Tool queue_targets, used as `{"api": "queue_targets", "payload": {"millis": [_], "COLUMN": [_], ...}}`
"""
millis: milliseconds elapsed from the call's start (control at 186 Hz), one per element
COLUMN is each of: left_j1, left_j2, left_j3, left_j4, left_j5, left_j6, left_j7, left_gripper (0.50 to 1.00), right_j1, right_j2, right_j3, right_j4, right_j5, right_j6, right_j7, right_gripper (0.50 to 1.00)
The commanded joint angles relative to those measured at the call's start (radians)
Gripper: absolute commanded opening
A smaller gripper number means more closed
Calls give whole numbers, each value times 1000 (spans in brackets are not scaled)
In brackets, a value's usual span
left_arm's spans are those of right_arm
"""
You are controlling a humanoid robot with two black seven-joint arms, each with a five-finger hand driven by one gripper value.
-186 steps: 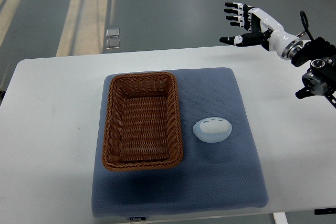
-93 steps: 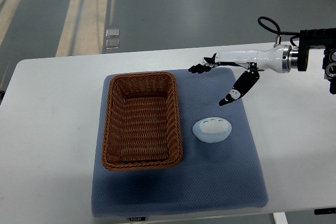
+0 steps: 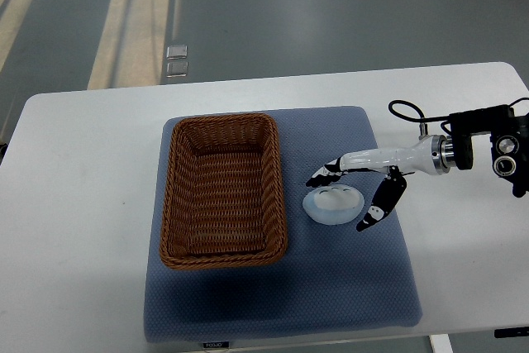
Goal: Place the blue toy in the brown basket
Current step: 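Lower the right hand onto the blue plush toy and close its fingers, then lift the held toy with the right hand and carry it over the basket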
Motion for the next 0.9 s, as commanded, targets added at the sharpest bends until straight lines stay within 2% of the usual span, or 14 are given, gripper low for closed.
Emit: {"api": "queue_targets", "payload": {"millis": [0, 113, 328, 516, 629, 795, 897], "left_j1": [0, 0, 0, 0, 0, 0, 0], "left_j2": [0, 0, 0, 0, 0, 0, 0], "left_j3": [0, 0, 0, 0, 0, 0, 0], "left_j4": [0, 0, 0, 0, 0, 0, 0], "left_j5": [0, 0, 0, 0, 0, 0, 0], "left_j6": [0, 0, 0, 0, 0, 0, 0], "left_j7": [0, 0, 0, 0, 0, 0, 0], "left_gripper": [1000, 1000, 1000, 1000, 1000, 1000, 1000], "right_j1": [-12, -20, -42, -57, -55, -52, -54], "right_j2": [16, 46, 82, 84, 84, 98, 98], "right_j3": [0, 1, 0, 0, 0, 1, 0], "right_j4": [-9, -38, -69, -87, -98, -110, -112], "right_j5": [-8, -17, -48, -57, -65, -68, -68], "right_j6": [-21, -68, -103, -131, -140, -142, -140], "right_j7": [-1, -1, -1, 1, -1, -1, -1], "right_gripper": [905, 905, 901, 864, 797, 742, 635]}}
